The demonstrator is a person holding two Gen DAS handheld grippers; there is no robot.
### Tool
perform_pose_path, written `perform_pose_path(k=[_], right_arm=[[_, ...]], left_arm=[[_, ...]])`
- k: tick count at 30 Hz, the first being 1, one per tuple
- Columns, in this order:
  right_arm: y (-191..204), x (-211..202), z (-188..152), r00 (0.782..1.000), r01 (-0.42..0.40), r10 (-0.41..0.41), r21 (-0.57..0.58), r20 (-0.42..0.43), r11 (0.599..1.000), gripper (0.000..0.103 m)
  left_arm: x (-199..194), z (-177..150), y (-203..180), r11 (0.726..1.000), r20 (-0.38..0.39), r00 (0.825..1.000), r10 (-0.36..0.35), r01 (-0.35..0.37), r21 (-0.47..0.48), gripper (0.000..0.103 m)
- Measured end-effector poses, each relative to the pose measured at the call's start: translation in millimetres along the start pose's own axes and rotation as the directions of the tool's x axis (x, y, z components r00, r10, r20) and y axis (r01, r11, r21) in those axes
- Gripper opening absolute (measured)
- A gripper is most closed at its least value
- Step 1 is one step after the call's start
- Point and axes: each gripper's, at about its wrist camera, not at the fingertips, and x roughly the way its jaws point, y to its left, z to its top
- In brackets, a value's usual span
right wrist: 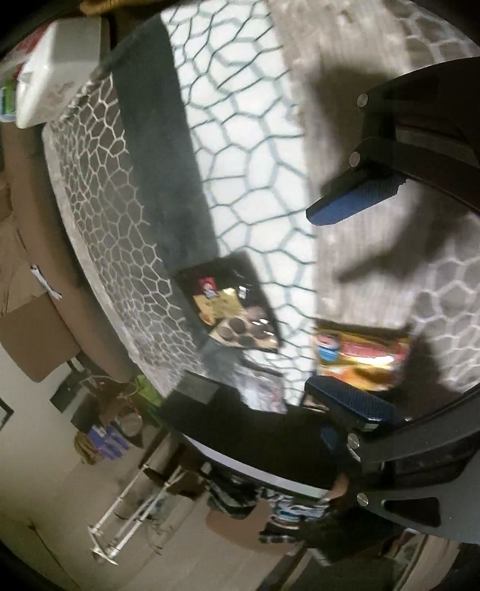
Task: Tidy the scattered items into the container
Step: 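Move the right tool down onto the black cookie pack and close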
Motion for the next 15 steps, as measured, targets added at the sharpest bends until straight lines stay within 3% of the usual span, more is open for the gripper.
perform_pose_path(k=[9,15], right_arm=[[-37.9,34.9,46.0,0.999,-0.049,0.048,0.086,0.008,0.995,0.073],[-35.0,51.8,52.4,0.995,-0.093,0.094,0.051,-0.017,0.994,0.068]], left_arm=[[36.0,45.9,8.5,0.99,-0.049,0.994,-0.097,0.092,-0.107,0.103],[72.6,73.5,3.3,0.996,-0.128,0.991,-0.031,0.019,-0.089,0.103]])
